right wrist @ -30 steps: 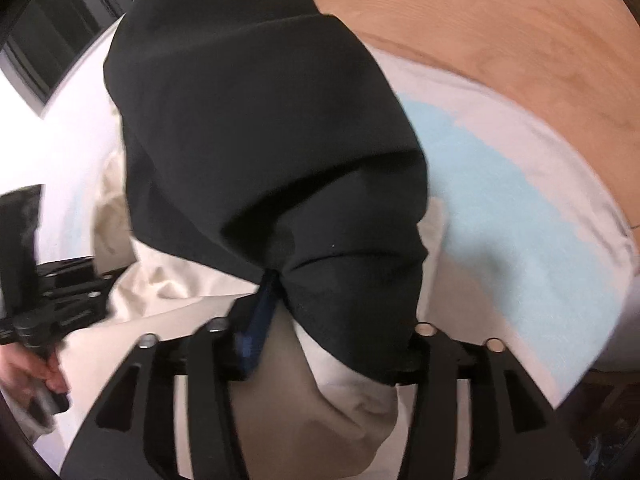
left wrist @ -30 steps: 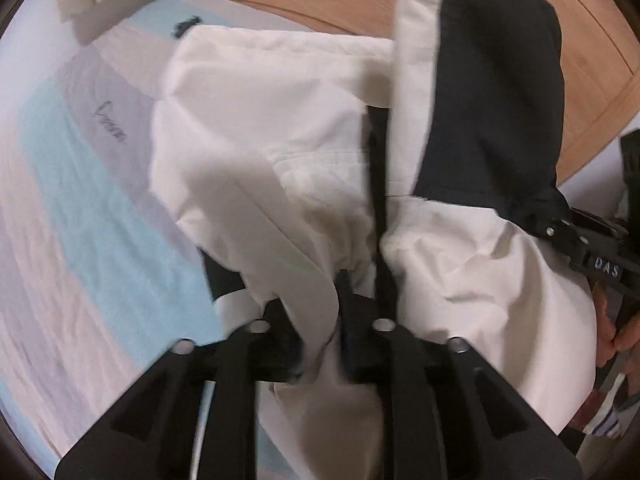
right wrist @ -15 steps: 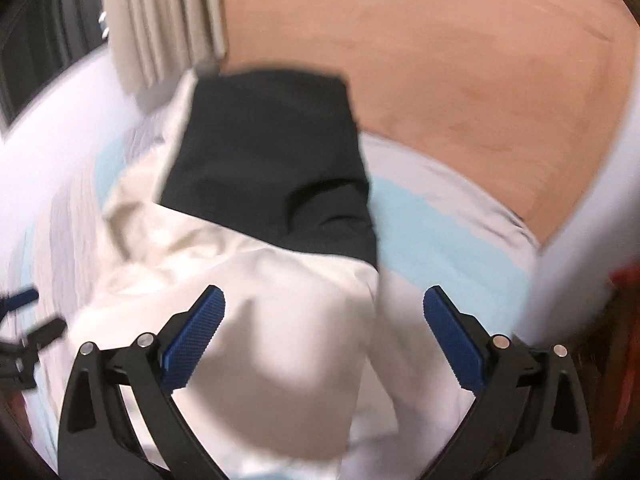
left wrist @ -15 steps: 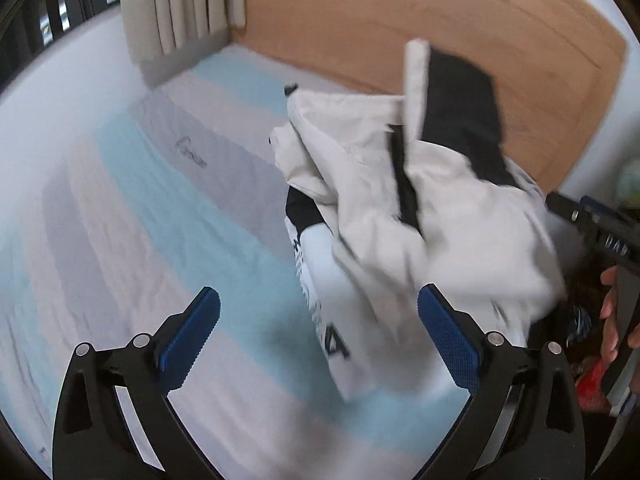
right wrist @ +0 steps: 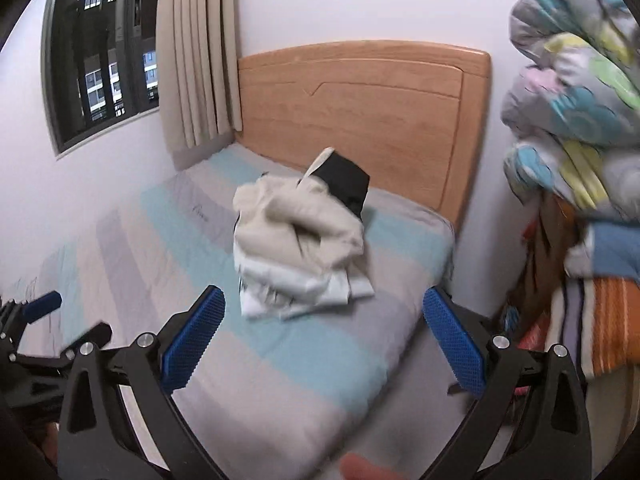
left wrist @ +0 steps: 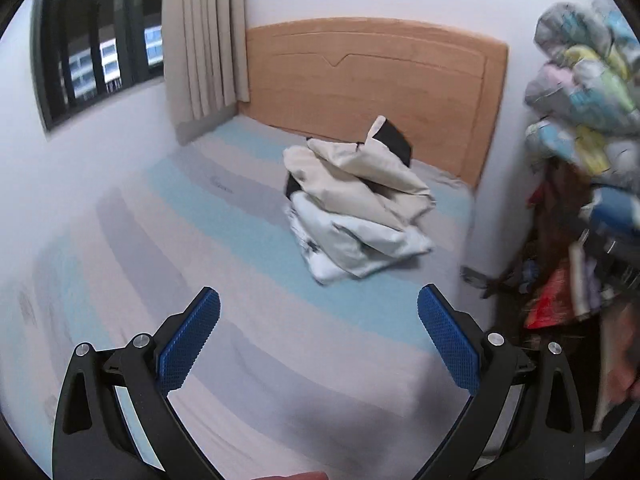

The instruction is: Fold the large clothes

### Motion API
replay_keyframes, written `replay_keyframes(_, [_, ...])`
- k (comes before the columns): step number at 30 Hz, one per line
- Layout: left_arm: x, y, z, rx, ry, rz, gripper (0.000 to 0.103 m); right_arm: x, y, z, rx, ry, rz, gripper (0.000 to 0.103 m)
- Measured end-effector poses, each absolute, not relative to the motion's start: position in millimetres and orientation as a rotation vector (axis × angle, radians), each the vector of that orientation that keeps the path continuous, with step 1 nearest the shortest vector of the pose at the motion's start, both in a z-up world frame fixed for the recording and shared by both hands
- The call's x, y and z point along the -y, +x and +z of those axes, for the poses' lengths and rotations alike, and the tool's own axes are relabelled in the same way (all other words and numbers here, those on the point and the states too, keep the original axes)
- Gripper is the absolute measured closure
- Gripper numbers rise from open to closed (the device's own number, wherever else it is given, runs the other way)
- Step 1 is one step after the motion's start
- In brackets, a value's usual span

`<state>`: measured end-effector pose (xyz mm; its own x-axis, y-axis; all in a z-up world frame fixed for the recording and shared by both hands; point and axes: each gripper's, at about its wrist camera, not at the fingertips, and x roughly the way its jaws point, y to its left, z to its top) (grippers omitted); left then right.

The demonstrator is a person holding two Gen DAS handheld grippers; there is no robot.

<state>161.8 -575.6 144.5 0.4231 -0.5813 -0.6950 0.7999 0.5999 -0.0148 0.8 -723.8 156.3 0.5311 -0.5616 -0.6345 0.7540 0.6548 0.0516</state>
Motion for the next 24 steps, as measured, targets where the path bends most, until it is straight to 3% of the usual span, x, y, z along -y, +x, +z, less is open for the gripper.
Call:
replay_keyframes(7, [574.4, 115.4, 109.1, -0.746, 0.356, -0.855, 0.006, 733.9, -56.1, 96.4, -0.693, 0.323, -0.790, 0.007])
replay_keyframes(24, [601.6, 66.8, 98.2, -0.746, 0.405, -0.780, 0.006, 749.3, -99.3, 97.0, -0.687, 0.311, -0.750, 0.007])
